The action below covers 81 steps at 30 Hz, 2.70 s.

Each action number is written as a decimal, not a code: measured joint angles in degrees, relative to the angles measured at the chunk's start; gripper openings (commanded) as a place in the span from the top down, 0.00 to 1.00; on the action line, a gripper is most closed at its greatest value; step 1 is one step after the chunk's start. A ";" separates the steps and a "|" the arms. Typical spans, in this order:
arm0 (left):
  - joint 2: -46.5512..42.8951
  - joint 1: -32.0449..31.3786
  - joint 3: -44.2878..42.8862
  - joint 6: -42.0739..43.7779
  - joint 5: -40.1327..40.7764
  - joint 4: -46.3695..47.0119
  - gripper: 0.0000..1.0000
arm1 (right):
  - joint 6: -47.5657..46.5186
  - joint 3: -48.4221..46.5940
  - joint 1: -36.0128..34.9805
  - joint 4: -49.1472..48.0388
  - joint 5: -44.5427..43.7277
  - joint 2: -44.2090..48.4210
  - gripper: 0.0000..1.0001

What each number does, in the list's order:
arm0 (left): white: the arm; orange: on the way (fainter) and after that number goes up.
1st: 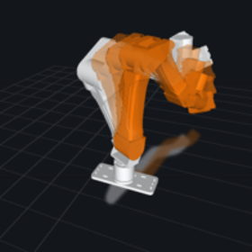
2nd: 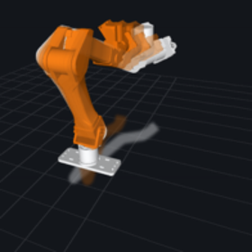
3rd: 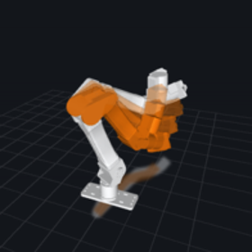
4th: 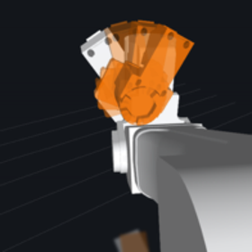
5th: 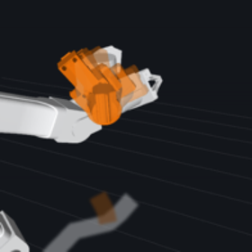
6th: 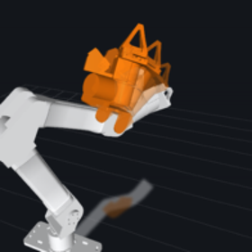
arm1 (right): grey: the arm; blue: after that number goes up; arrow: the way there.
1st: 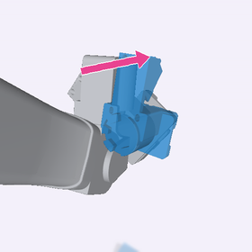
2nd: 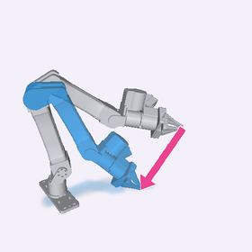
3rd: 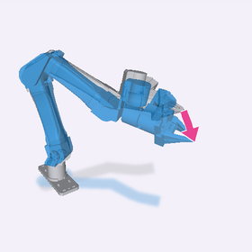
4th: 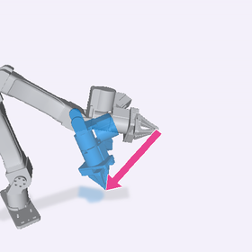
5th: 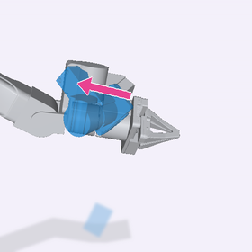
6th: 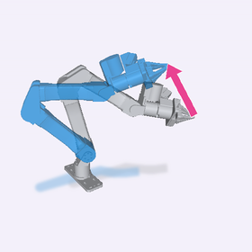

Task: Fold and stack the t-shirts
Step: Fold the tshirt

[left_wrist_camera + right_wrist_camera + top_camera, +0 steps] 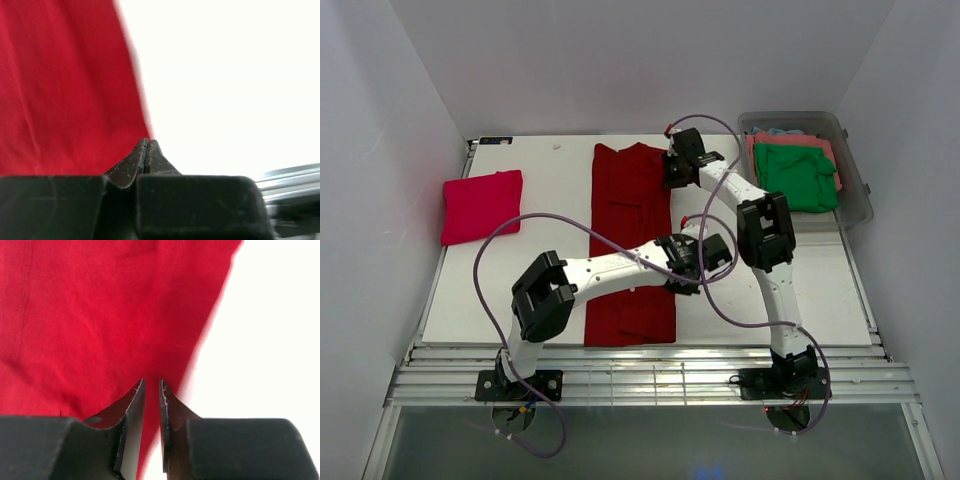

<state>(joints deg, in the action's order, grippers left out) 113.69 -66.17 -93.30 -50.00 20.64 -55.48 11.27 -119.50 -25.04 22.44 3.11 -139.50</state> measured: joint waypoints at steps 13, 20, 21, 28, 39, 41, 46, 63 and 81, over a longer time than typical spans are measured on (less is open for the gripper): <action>-32.59 7.58 4.59 8.07 22.21 12.02 0.39 | -6.43 28.72 -6.56 -7.91 -9.07 54.95 0.64; -40.63 23.80 20.26 15.15 18.64 22.60 0.47 | 0.24 52.65 -27.43 -2.64 -17.84 60.15 0.63; -38.56 24.24 20.00 16.63 17.59 24.22 0.47 | 1.60 55.04 -29.53 -0.90 -18.95 58.97 0.63; -26.01 31.08 19.02 25.29 5.20 34.95 0.50 | 9.88 58.90 -38.49 6.05 -26.32 57.57 0.63; -7.96 43.32 8.41 29.35 -11.58 43.89 0.55 | 18.34 54.38 -48.94 7.28 -30.01 48.06 0.62; -5.03 43.17 7.02 29.46 -13.60 44.61 0.55 | 18.86 53.20 -50.10 7.69 -30.05 45.59 0.60; 0.11 43.01 5.68 29.44 -17.38 45.27 0.41 | 19.96 50.93 -51.49 8.37 -29.97 42.12 0.59; 9.44 43.01 4.15 29.62 -16.74 44.11 0.43 | 21.38 50.38 -51.93 6.23 -26.62 41.46 0.58; 10.73 43.01 4.22 29.38 -15.21 42.64 0.44 | 21.66 50.77 -53.16 4.02 -22.21 36.76 0.59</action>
<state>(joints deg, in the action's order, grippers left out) 124.42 -23.16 -89.08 -20.62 5.43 -12.84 32.93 -68.73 -78.19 26.46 -19.09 -102.74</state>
